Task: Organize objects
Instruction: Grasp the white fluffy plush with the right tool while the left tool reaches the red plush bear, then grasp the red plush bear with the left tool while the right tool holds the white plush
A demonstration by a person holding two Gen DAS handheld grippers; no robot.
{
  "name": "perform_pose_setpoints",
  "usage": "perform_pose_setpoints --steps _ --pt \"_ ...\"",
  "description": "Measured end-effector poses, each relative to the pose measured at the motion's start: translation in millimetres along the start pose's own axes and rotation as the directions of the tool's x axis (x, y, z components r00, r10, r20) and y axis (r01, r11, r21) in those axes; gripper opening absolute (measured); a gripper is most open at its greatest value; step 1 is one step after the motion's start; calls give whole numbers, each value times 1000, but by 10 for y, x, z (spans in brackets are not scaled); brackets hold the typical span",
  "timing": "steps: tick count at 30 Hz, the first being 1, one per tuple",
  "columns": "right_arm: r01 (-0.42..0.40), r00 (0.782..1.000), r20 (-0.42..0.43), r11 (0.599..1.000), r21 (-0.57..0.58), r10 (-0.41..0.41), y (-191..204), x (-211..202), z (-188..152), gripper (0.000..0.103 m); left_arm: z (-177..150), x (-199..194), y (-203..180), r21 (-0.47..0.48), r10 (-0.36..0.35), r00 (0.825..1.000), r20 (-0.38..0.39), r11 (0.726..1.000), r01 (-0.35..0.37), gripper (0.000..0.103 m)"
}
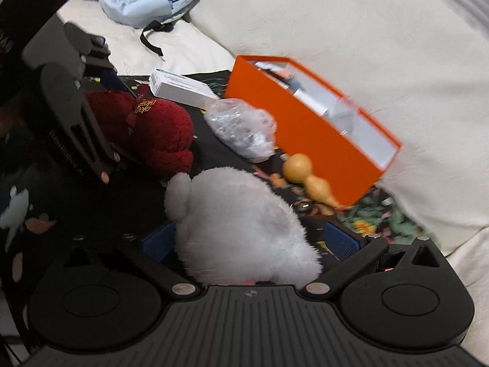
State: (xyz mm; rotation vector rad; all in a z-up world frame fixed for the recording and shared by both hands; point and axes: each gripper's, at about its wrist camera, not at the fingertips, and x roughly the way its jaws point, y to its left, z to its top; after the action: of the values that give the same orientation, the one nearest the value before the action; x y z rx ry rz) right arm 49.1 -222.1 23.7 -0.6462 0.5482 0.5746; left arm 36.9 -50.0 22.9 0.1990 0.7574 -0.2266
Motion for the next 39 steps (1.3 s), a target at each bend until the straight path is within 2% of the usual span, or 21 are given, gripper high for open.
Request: perform_pose_setpoints --steps 5,10,15,18,23,31,39 --pt "-74 997 -16 984 165 78 -105 229 -61 103 -21 27 12 -15 -6 1000 22 1000 6 103" --pt "-67 998 42 922 382 55 -241 238 -193 94 -31 -35 1 -17 22 997 75 1000 -21 103" --pt "-61 994 104 875 480 13 -267 117 -285 93 -19 -122 77 -76 38 991 127 997 -29 103" --pt "-83 987 163 832 548 -8 -291 10 -331 93 0 -174 121 -107 69 986 150 993 -53 103" --pt "-92 978 204 797 598 -40 -319 -48 -385 93 28 -212 173 -142 98 984 149 987 -77 103" --pt "-62 974 208 778 625 -89 -332 -70 -424 93 73 -210 218 -164 150 981 122 978 -129 103" --pt "-45 972 206 767 640 -114 -339 -90 -449 93 161 -238 262 -172 167 978 126 975 -144 103"
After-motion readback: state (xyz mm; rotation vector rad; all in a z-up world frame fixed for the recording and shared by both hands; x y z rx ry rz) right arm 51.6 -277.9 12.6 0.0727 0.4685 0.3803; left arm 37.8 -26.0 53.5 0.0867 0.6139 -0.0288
